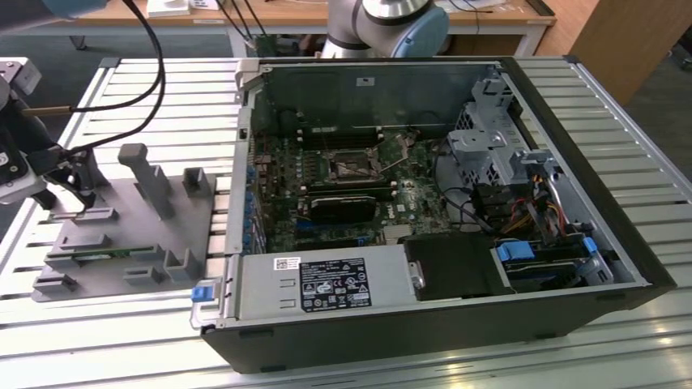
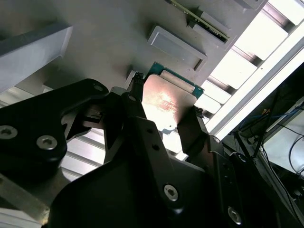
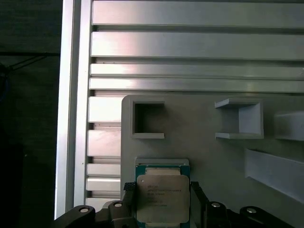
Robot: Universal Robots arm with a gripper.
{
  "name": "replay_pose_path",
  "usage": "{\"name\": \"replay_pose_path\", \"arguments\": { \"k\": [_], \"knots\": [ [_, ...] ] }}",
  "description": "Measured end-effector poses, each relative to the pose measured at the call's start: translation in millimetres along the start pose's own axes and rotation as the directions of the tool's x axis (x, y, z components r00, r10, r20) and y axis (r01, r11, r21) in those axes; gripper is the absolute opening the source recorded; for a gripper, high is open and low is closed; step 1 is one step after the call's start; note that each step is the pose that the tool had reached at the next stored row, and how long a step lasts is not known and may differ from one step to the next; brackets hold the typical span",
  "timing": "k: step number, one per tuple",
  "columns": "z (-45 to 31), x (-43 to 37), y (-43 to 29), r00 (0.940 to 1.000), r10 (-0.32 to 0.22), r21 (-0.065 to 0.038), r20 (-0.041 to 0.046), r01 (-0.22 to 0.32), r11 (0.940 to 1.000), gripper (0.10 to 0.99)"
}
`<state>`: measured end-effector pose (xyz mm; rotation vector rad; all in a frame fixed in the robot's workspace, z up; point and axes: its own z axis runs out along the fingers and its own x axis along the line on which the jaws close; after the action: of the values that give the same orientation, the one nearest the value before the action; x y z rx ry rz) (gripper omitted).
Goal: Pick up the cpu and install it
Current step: 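Pick up the cpu and move it towards the insertion slot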
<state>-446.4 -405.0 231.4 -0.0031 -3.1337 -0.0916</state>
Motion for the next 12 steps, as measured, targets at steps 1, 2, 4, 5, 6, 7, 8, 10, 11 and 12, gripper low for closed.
{"name": "replay_pose_path", "arguments": {
  "k": [1,2,4,5,6,7,8,10,11,12],
  "knots": [
    [-0.2,0.0,0.0,1.0000,0.000,0.000,0.0000,0.000,1.0000,0.541],
    [-0.4,0.0,0.1,1.0000,0.000,0.000,-0.0001,0.000,1.0000,0.541],
    [-0.7,0.0,0.1,1.0000,0.000,0.000,0.0000,0.000,1.0000,0.541],
    [-0.9,0.0,0.1,1.0000,0.000,0.000,-0.0001,0.000,1.0000,0.541],
    [-1.1,0.0,0.2,1.0000,0.000,0.000,0.0000,0.000,1.0000,0.541],
    [-1.3,0.0,0.2,1.0000,0.000,0.000,0.0000,0.000,1.0000,0.541],
    [-1.5,0.0,0.2,1.0000,0.000,0.000,0.0000,0.000,1.0000,0.541],
    [-1.9,0.0,0.3,1.0000,0.000,0.000,0.0000,0.000,1.0000,0.541],
    [-2.1,0.0,0.3,1.0000,0.000,0.000,0.0000,0.000,1.0000,0.541],
    [-2.3,0.0,0.4,1.0000,0.000,0.000,-0.0001,0.000,1.0000,0.541]
  ]
}}
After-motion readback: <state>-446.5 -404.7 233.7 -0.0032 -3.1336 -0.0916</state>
